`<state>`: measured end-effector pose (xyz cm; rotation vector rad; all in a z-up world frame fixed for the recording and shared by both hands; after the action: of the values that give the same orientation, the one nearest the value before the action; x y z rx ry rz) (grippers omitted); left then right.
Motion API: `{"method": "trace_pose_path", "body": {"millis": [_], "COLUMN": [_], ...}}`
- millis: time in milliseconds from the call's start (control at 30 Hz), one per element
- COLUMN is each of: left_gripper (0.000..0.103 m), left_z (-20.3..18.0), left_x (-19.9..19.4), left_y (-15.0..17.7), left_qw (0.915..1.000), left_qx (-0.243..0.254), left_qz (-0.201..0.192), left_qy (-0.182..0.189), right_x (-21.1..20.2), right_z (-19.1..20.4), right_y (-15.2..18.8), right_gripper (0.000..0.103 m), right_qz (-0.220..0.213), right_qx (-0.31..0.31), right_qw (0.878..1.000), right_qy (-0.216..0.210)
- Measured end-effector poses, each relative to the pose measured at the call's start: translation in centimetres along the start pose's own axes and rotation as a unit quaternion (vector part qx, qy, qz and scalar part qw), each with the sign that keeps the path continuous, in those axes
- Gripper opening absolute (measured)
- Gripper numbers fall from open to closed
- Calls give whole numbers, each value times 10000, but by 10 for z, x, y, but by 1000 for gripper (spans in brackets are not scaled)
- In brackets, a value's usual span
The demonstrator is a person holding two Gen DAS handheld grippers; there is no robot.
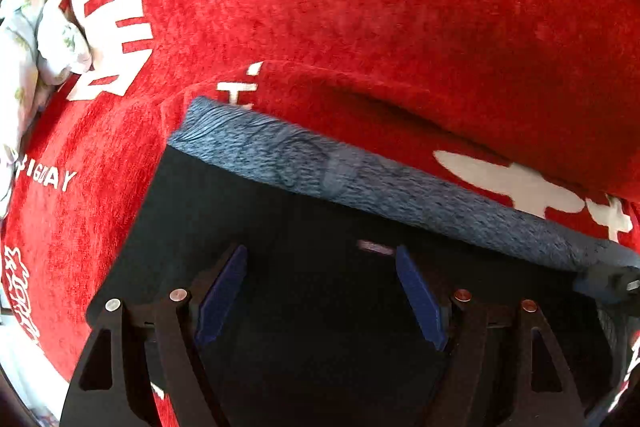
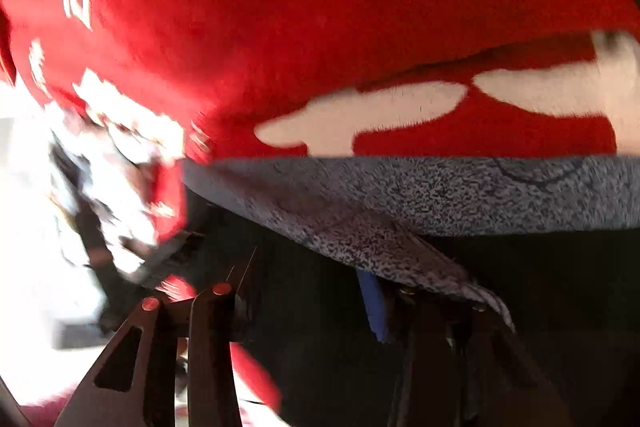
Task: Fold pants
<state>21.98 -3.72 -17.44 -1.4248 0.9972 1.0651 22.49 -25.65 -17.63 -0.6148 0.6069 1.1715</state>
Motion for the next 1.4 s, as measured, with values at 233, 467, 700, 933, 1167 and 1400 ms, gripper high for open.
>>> {"method": "trace_pose_path", "body": {"millis": [233, 467, 700, 933, 1167, 1400], "left_gripper": [77, 77, 77, 77, 77, 51], "left_z": [-34, -130, -211, -226, -245, -267], "left_x": [-56, -89, -117, -115, -88, -99], "left_y": [51, 156, 242, 285, 314, 316], "left_qw": [9942, 9630, 9298, 9206, 9191, 9167], "left_qx": [907, 1993, 2519, 2667, 2620, 2130], "left_qz": [278, 1035, 1491, 1690, 1975, 2302], "left_qy": [515, 1491, 2233, 2298, 2182, 2476], "right_x": [-78, -181, -249, -239, -206, -250], "right_z": [-3, -66, -124, -161, -164, -149], "right_y": [59, 173, 344, 450, 445, 410], "right_gripper": [58, 58, 61, 61, 60, 15], "right_qz": [-475, -1244, -1848, -2137, -2315, -2686], "right_qx": [150, 1263, 2611, 3554, 3404, 3155], "right_qw": [9983, 9841, 9428, 9069, 9111, 9052], "right_qy": [-316, 112, 936, 744, -185, -949]}}
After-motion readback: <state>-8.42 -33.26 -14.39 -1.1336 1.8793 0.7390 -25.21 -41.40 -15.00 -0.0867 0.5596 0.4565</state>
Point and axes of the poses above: each gripper's, at about its wrist camera, not at the fingertips, and x roughly the way its jaws point, z to its left, y to its underside, the point moved 7 cm from there along x, roughly the way its jaws point, and after that the axes turned 14 degrees about -x, right-handed, at the moved point
